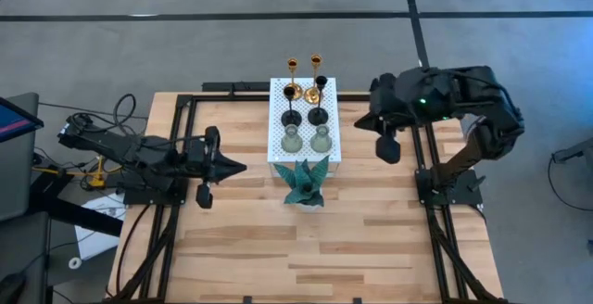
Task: Pick & Place candle stick holders
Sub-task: Return to Home Position
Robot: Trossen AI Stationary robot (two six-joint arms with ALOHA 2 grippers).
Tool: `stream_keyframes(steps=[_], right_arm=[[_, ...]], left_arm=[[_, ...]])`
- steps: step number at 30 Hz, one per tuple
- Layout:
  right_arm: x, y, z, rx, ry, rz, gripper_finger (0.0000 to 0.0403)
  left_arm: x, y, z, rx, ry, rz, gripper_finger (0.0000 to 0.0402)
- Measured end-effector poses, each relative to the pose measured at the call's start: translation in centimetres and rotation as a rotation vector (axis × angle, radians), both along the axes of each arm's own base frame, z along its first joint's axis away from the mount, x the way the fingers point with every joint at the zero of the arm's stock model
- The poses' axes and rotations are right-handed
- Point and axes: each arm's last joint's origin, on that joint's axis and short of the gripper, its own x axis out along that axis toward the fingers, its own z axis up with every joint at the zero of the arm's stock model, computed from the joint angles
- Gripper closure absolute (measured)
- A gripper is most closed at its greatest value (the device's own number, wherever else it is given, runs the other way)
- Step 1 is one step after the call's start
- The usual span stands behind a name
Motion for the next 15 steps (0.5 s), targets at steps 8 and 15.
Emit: stream_keyframes(steps=[8, 15], right_arm=[[-2.6, 0.5, 0.8, -0.051, -0.037, -0.017, 0.0403], [-5.0, 0.5, -0.4, -0.056, -0.04, -0.088, 0.0403]], left_arm=[[0.0, 0.0, 0.0, 0.0, 0.0, 0.0, 0.0395], [0.0, 0.0, 0.0, 0.0, 0.0, 0.0, 0.0395]])
